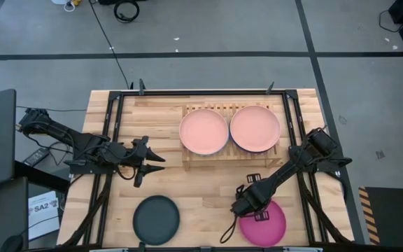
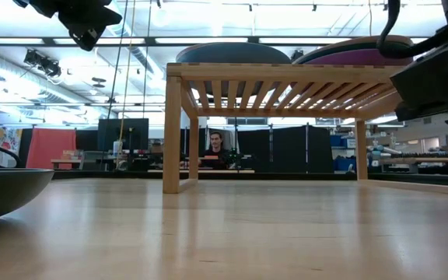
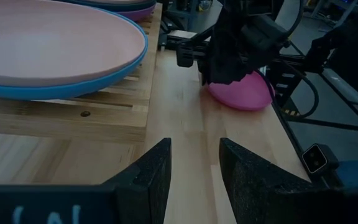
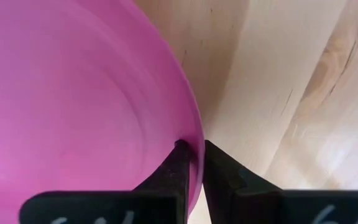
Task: Place and stack plates onto a shelf
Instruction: Stack the pink plate on top of the left brown plate on the shelf
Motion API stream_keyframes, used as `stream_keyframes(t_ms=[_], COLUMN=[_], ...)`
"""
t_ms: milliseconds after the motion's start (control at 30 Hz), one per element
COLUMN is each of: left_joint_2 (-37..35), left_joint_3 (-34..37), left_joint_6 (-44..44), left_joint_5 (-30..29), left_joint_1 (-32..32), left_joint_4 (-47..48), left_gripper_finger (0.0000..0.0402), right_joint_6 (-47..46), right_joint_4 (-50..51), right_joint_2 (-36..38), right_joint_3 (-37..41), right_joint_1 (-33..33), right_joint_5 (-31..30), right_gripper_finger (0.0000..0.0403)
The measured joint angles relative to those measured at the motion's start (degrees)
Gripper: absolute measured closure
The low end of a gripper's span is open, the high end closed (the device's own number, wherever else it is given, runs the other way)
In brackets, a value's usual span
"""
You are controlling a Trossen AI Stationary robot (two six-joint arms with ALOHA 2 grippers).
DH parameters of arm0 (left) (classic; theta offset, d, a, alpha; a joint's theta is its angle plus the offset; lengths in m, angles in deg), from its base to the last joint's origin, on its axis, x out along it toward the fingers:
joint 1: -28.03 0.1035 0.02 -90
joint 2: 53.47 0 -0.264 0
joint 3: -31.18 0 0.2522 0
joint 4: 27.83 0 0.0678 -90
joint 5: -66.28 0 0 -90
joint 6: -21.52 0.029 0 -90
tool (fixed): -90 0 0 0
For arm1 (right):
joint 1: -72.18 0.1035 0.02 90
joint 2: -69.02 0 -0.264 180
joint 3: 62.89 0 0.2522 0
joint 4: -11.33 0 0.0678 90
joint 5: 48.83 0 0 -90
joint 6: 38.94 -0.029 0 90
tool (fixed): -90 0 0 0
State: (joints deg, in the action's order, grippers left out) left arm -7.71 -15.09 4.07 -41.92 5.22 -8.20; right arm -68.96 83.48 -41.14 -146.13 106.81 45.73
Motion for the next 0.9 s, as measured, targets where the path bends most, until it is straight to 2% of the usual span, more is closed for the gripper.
stream_keyframes(t_ms=[300, 500, 733, 900], left_joint_2=[0.00, 0.00, 0.00, 0.00], left_joint_3=[0.00, 0.00, 0.00, 0.00], left_joint_6=[0.00, 0.02, 0.04, 0.04], left_joint_5=[0.00, 0.00, 0.00, 0.00], left_joint_1=[0.01, 0.00, 0.00, 0.00], left_joint_4=[-0.01, -0.02, -0.02, 0.00], left_gripper_finger=[0.0260, 0.0260, 0.0260, 0.0260], right_joint_6=[-0.51, -5.79, -10.77, -14.00], right_joint_4=[1.68, 3.60, 4.54, 4.57], right_joint_2=[-0.27, -0.27, -0.27, -0.27], right_joint_3=[-6.90, -12.41, -17.92, -20.59], right_joint_1=[-1.24, -1.84, -1.88, -2.01], right_joint_5=[-0.45, -3.63, -10.70, -18.41], right_gripper_finger=[0.0375, 0.0385, 0.0385, 0.0385])
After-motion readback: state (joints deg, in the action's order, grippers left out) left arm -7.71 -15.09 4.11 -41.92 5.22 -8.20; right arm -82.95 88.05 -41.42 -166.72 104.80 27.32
